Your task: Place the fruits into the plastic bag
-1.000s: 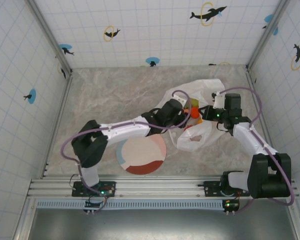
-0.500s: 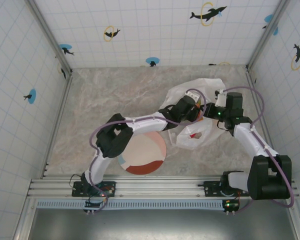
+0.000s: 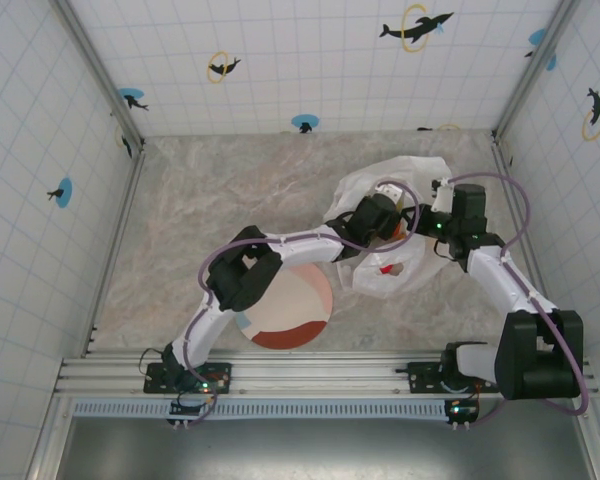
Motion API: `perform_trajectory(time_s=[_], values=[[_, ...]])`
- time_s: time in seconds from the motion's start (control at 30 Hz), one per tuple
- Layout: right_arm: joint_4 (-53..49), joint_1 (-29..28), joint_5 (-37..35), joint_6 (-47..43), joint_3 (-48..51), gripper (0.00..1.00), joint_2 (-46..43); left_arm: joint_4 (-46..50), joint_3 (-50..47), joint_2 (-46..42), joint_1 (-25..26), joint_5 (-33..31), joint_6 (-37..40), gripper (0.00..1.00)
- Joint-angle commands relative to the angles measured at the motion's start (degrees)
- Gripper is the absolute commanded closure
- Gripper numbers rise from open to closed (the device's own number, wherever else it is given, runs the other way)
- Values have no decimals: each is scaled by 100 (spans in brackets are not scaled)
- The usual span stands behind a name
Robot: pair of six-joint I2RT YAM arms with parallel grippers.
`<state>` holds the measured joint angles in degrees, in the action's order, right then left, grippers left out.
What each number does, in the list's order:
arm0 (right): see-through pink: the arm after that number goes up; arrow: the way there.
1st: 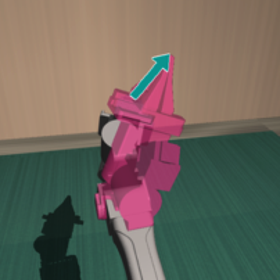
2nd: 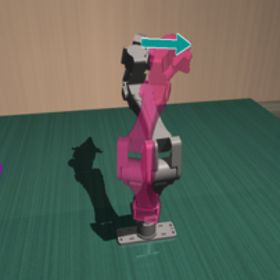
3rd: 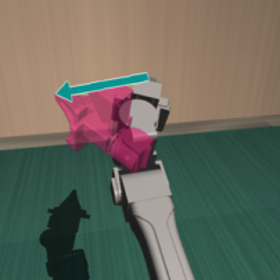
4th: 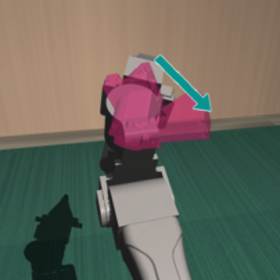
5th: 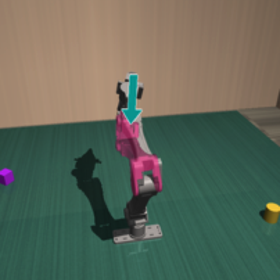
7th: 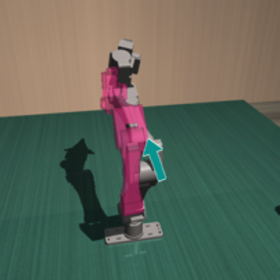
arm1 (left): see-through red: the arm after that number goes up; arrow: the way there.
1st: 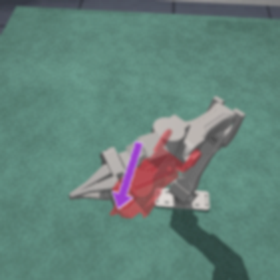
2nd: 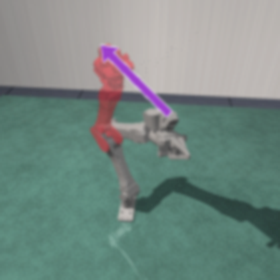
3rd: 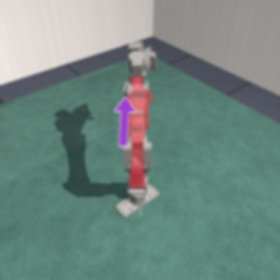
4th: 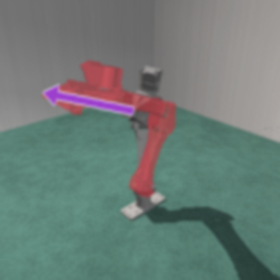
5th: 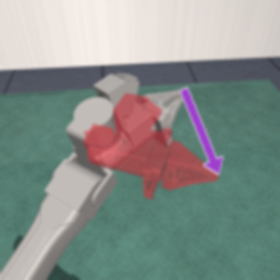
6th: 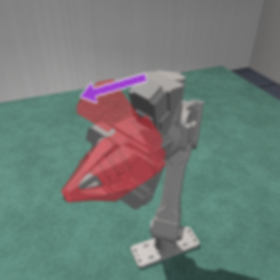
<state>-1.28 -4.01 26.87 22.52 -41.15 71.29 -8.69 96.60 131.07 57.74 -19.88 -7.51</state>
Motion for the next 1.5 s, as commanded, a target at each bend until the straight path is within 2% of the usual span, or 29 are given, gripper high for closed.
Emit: perform_trajectory(time_s=[0.0,0.37,0.67,0.9,1.1,1.17,1.47], values=[[58,6,55,-26,-104,100,-18,-186,173,-24,-30,-38,49,29],[38,23,64,-53,-109,100,26,-257,-410,-778,-26,478,-231,23],[48,58,86,-85,-65,100,61,-516,-1450,-1606,-29,1185,-533,23],[84,72,83,-73,-51,100,88,-763,-2444,-2446,-27,2284,-913,25],[156,59,108,-17,-23,100,140,-652,-2734,-2873,-26,3146,-1039,26],[161,58,99,-19,-18,100,140,-643,-2880,-3046,-27,3095,-1088,26],[128,66,99,-67,3,100,87,-348,-3717,-3835,-26,2058,-1550,26]])
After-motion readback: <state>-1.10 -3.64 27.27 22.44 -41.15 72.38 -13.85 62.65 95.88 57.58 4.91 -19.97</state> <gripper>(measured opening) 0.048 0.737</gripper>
